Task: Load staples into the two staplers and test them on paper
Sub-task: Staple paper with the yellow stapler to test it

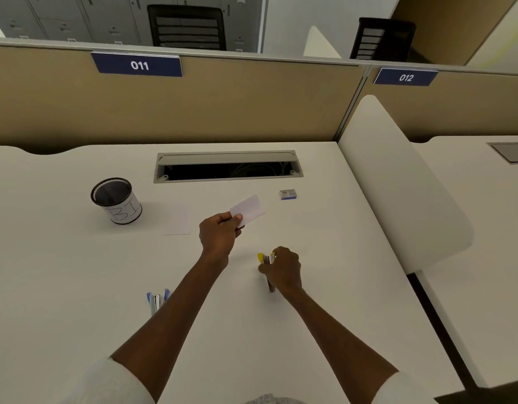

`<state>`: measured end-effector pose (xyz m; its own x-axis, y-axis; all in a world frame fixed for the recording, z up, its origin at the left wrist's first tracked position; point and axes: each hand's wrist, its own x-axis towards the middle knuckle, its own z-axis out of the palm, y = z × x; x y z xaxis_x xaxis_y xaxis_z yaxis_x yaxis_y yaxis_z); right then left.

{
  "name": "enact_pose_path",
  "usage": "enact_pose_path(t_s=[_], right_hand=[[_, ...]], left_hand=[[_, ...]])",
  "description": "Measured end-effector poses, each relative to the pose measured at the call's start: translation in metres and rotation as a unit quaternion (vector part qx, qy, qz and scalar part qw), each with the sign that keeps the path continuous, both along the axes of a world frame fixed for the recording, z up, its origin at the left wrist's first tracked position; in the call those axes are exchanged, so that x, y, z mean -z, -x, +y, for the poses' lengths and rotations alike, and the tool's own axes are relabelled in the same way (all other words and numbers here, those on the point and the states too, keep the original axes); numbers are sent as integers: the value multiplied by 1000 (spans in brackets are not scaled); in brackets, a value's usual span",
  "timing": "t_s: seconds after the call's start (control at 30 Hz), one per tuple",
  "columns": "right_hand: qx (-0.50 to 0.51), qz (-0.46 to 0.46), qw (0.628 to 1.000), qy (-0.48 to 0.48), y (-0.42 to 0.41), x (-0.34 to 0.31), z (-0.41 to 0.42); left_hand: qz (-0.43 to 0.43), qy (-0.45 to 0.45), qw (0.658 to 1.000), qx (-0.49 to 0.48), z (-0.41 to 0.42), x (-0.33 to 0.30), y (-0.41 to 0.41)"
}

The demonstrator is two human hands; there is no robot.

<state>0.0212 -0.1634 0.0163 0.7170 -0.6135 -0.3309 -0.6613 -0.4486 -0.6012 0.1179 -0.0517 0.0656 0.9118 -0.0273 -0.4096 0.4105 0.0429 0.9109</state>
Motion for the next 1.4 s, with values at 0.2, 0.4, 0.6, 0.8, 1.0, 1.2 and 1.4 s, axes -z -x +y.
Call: enact_pose_path(t_s=[0.2,0.4,0.6,0.8,1.0,1.2,1.4], right_hand=[[-65,27,994,83,10,17,16],[-96,41,989,103,14,23,23],[-107,67,986,105,13,20,25],[-82,65,992,68,13,19,18],[40,-101,994,-7,-10,-17,-8],[-14,-178,956,-235,-32,-61,-18],[-22,-211,958,-191,-46,-74,-3]], left_hand=[[3,0,1000,7,4,3,4],[5,0,1000,7,14,5,4],[1,-4,1000,7,18,5,3],[-3,0,1000,16,18,6,6],[1,5,999,38,22,7,7],[-15,-3,997,72,27,6,8],[-21,3,997,77,42,6,4]])
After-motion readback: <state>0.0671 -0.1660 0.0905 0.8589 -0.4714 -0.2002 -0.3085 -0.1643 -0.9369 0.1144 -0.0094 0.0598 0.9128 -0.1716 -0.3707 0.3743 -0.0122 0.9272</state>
